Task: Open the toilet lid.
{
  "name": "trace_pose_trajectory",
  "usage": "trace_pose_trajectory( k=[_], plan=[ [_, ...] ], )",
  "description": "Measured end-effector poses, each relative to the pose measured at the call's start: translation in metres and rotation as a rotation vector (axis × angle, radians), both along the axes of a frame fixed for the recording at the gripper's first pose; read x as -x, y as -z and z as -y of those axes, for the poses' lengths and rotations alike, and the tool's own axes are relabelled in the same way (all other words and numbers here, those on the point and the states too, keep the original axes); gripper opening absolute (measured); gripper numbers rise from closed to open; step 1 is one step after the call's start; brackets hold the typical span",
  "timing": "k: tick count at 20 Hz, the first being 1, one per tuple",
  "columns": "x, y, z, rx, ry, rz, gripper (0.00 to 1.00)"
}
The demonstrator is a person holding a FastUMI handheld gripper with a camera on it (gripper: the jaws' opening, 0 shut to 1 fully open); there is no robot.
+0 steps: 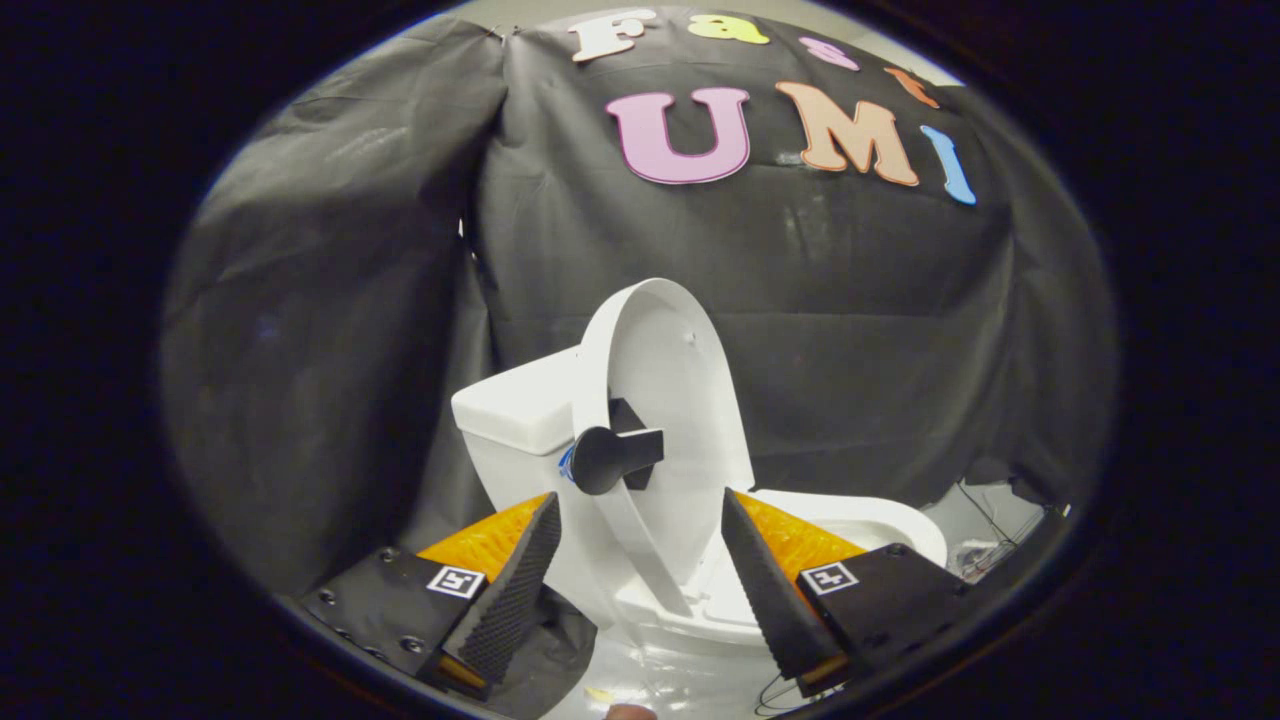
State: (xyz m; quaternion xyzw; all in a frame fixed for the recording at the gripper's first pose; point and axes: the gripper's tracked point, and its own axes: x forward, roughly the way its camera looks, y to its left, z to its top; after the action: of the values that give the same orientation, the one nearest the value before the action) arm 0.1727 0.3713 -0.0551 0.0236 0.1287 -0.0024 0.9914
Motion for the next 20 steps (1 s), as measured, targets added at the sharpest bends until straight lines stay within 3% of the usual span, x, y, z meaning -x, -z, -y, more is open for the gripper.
trace_pose_trajectory(
  k=[8, 12, 20],
  plan=[
    [0.044, 0.037, 0.038, 0.114, -0.056, -0.153, 0.99],
    [0.057, 0.041, 0.057, 0.079, -0.075, -0.139, 0.99],
    [0.077, 0.050, 0.126, 0.120, -0.022, -0.146, 0.99]
  ],
)
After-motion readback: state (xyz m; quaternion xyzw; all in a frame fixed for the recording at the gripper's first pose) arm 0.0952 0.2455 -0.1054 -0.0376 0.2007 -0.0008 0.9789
